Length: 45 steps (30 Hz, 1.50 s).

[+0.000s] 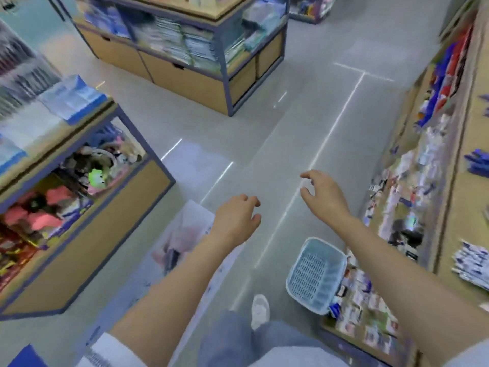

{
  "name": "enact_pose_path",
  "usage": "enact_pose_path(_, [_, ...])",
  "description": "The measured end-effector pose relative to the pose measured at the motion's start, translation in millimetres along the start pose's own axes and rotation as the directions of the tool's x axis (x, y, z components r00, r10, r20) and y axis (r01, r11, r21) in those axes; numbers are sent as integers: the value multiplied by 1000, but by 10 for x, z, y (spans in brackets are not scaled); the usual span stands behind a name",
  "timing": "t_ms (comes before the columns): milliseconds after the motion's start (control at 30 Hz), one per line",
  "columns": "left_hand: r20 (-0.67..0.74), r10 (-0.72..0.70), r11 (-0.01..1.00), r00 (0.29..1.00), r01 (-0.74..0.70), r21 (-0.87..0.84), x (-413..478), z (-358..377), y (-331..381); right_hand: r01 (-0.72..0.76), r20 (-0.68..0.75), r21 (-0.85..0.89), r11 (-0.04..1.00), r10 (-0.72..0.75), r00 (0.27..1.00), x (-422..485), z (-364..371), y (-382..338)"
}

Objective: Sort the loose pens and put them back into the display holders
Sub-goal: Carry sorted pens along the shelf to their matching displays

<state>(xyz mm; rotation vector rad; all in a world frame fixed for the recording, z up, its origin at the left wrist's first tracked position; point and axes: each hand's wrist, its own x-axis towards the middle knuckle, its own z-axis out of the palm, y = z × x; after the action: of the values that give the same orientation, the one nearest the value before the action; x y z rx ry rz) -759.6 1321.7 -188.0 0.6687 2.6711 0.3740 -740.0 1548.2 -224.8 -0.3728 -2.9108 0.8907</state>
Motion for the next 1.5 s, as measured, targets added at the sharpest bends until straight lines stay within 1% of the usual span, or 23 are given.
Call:
enact_pose_path(167, [37,130,990,991,-132,45,1315,-468,-73,-102,-87,1,995,101,991,1103,-159,69])
enact_pose_path(300, [63,256,963,965,-260,71,2499,-777,-119,-192,-170,12,981,191,967,2024,-253,242])
enact_pose_path(433, [123,370,918,921,-383,100,3663,-1127,-21,-296,-227,43,954,298,927,2850,-430,487])
enact_pose_path(567, [184,479,855,858,-503,122,4658,-1415,282,-415,-315,63,908,413,855,3409,-734,761])
enact_pose_path(667, [228,575,783,786,-610,126,5359,-1526,709,-501,-371,50,864,482,794,3751,-1034,1093])
enact_pose_path(800, [261,660,696,704,-704,139,6214,-1500,1359,-582,-401,38,812,546,736,4201,-1421,1680])
enact_pose_path(967, [283,705,643,651,-754,134,7262,-1340,2358,-643,-431,44,765,595,679,4867,-2001,2606])
enact_pose_path(1033, [318,718,615,618,-779,125,7642,-1285,2841,-654,-435,43,755,603,668,5084,-2291,2940])
enact_pose_path(1100, [324,751,570,575,-813,120,7965,-1264,3287,-660,-432,15,751,600,673,5242,-2551,3245])
enact_pose_path(1233, [337,801,485,495,-866,118,8502,-1264,4100,-706,-437,13,708,639,633,5487,-3020,3860])
enact_pose_path(1400, [421,829,362,368,-927,97,9272,-1067,4995,-781,-446,20,624,705,551,5776,-3394,4545])
enact_pose_path(1500, [485,832,260,268,-962,86,9753,-860,5534,-826,-438,67,559,761,479,5990,-3533,4995])
